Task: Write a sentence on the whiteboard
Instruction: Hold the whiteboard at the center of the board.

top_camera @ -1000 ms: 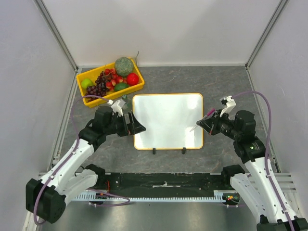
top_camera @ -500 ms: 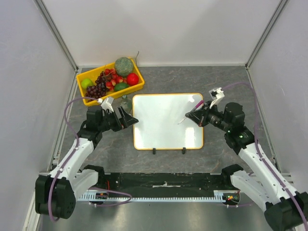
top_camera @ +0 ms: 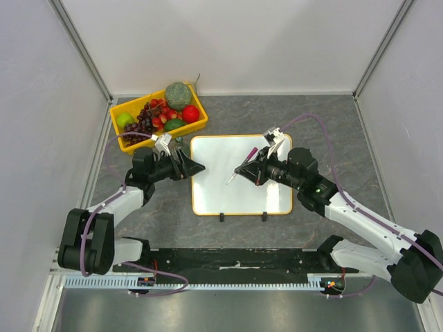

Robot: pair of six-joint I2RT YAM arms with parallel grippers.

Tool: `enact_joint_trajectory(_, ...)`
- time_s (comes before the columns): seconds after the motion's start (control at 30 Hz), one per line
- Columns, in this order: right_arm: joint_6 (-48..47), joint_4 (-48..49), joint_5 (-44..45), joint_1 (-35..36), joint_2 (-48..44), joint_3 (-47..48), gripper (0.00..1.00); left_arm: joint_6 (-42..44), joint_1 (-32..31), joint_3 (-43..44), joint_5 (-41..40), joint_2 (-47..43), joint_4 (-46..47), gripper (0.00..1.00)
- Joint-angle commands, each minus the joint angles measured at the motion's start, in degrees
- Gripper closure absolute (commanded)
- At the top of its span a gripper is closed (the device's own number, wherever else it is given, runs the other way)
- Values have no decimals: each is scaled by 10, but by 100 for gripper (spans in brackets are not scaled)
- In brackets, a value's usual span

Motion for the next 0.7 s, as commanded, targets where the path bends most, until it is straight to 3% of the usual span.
enact_joint_trajectory(0.0,-2,47,33,7,1,33,100,10,2,1,47,29,105,15)
enact_joint_trajectory(0.17,-9,46,32,9,-3,33,100,8,0,-9,72,62,146,19)
enact_joint_trajectory(0.37,-15,29,37,9,-8,33,100,-8,-19,-36,78,105,215,33)
enact_joint_trajectory(0.67,-23,5,52,9,-34,23,100,-6,-41,-61,90,133,240,67)
